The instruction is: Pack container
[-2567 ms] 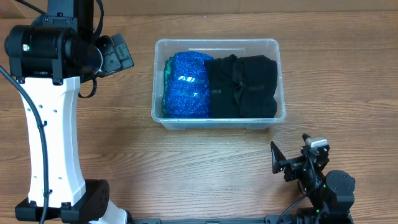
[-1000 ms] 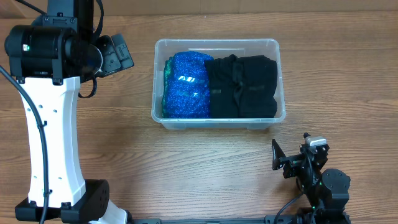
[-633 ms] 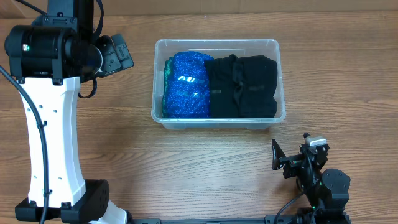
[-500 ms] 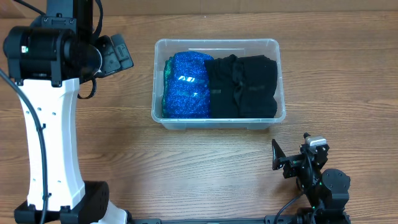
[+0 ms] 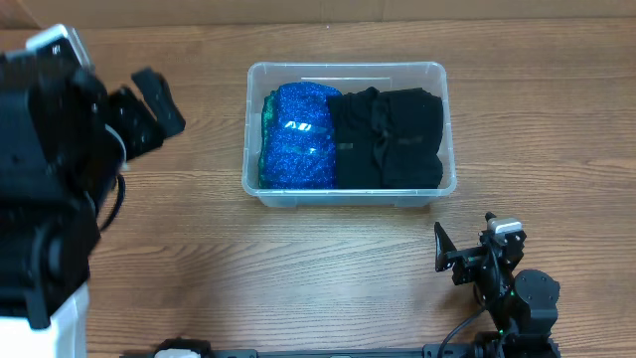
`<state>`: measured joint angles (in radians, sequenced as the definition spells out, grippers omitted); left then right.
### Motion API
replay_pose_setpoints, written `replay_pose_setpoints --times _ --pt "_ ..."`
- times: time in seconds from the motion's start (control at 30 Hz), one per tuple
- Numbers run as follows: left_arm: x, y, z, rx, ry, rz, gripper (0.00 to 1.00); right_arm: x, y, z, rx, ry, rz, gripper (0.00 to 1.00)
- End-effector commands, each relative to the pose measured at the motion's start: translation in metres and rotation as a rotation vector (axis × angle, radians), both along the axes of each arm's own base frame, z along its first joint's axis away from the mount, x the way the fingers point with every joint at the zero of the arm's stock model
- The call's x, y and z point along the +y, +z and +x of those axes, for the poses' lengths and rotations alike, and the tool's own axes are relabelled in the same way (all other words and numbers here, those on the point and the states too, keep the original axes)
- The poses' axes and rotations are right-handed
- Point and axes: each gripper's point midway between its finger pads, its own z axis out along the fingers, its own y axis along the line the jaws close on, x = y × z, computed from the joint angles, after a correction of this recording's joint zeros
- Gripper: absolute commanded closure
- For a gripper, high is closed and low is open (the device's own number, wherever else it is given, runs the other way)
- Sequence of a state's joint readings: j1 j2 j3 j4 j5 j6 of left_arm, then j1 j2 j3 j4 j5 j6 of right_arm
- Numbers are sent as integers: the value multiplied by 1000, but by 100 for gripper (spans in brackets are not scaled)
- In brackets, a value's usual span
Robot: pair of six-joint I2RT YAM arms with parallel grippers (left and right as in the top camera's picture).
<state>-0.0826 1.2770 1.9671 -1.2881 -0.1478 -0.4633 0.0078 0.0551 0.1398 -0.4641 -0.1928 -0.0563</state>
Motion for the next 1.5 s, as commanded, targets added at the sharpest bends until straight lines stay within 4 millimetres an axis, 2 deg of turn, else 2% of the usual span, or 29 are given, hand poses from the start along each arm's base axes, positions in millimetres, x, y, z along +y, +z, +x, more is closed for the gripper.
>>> replay_pose_setpoints --times 0.0,0.07,0.17,0.3,0.5,0.6,0.63,0.73,0.93,1.17,1.27,1.47 --pt "8 -22 -10 -43 24 33 0 -3 0 1 -12 -14 -7 0" --pt "8 -37 -13 -77 14 44 0 -3 0 1 -12 -14 -7 0" --pt "4 -75 -20 -143 -13 34 0 -3 0 1 -12 -14 -7 0" --pt "-4 -106 -26 -215 -80 45 0 -3 0 1 -12 -14 -7 0" --pt "-3 -170 -39 -287 -79 45 0 -3 0 1 -12 -14 -7 0" --pt "-3 -201 -48 -282 -81 44 0 -3 0 1 -12 -14 -7 0" --pt "-3 -219 -54 -275 -83 43 0 -3 0 1 -12 -14 -7 0" --pt "-3 -240 -61 -277 -85 42 0 -3 0 1 -12 -14 -7 0" --pt "-2 -272 -71 -286 -85 42 0 -3 0 1 -12 -14 -7 0" --pt "0 -300 -73 -262 -77 47 0 -3 0 1 -12 -14 -7 0" --pt "0 -306 -73 -258 -77 47 0 -3 0 1 -12 -14 -7 0" --pt "0 -305 -73 -261 -78 46 0 -3 0 1 -12 -14 -7 0"
